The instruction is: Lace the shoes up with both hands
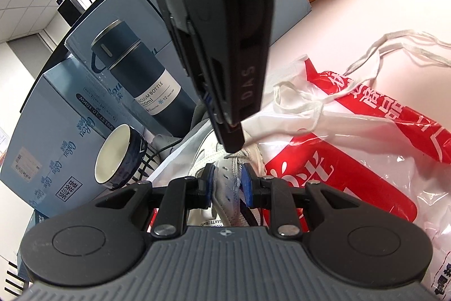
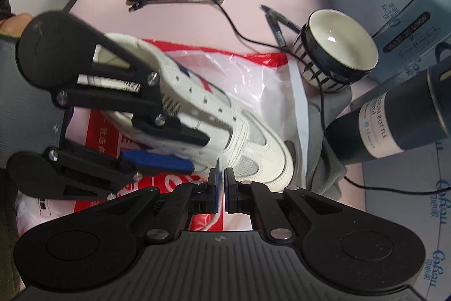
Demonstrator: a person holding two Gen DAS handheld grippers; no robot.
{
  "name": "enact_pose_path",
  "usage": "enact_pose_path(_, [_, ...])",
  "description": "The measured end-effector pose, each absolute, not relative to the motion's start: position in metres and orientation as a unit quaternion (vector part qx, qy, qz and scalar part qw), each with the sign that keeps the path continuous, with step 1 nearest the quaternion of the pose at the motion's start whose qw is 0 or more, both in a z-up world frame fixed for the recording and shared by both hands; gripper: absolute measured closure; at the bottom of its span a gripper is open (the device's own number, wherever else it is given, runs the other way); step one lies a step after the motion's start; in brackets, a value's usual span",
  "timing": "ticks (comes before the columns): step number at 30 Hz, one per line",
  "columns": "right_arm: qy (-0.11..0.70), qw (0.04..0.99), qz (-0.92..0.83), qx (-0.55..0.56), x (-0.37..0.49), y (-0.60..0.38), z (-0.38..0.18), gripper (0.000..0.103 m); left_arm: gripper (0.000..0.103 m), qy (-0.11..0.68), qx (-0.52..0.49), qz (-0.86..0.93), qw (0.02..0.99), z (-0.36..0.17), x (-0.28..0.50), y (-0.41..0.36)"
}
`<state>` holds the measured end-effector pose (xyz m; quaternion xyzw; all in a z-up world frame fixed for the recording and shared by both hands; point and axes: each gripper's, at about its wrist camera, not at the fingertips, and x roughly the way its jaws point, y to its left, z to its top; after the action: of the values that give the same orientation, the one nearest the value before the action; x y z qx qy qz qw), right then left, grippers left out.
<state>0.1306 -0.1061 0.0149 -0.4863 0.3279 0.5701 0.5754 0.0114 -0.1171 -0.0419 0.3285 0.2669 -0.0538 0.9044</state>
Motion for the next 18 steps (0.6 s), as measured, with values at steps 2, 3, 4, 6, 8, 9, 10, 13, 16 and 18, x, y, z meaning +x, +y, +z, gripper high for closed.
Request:
enact_pose_path(2, [0.322,0.582,0.568,-0.485,0.131,-0.105,0.017,0.099,0.084,0.267,0.329,-0.054,0.904,-0.042,0.011,-0.117])
enact_pose_path(3, [0.321,0.584,0.568,-0.483,0.131,-0.104,0.018,0.099,0.084,0.267,0.329,-0.053,0.904,-0.042,0.011,-0.117])
enact_pose_path(4, [0.321,0.584,0.569,-0.481,0.131,-0.104,0.019,0.099,0.084,0.268,0.328,-0.053,0.904,-0.042,0.011,-0.117])
enact_pose_path(6, [0.316,0.602,0.564,-0.469,0.134,-0.106,0.021,0.09,0.083,0.268,0.325,-0.053,0.905,-0.042,0.012,-0.116])
enact_pose_path(8, [0.321,0.627,0.561,-0.434,0.142,-0.114,0.024,0.078,0.081,0.269,0.322,-0.053,0.906,-0.042,0.012,-0.115])
enact_pose_path(9, [0.325,0.641,0.561,-0.411,0.146,-0.12,0.025,0.075,0.081,0.269,0.317,-0.053,0.908,-0.041,0.012,-0.114])
enact_pose_path(10, [0.33,0.655,0.561,-0.384,0.149,-0.127,0.026,0.074,0.08,0.27,0.312,-0.054,0.909,-0.041,0.012,-0.113])
enact_pose_path(13, [0.326,0.694,0.558,-0.317,0.15,-0.153,0.02,0.059,0.078,0.277,0.282,-0.056,0.917,-0.038,0.013,-0.104])
enact_pose_path(16, [0.32,0.71,0.563,-0.276,0.143,-0.179,0.007,0.055,0.077,0.293,0.221,-0.063,0.928,-0.032,0.017,-0.089])
enact_pose_path(18, [0.314,0.711,0.565,-0.276,0.134,-0.189,-0.004,0.055,0.077,0.313,0.133,-0.072,0.938,-0.027,0.022,-0.07])
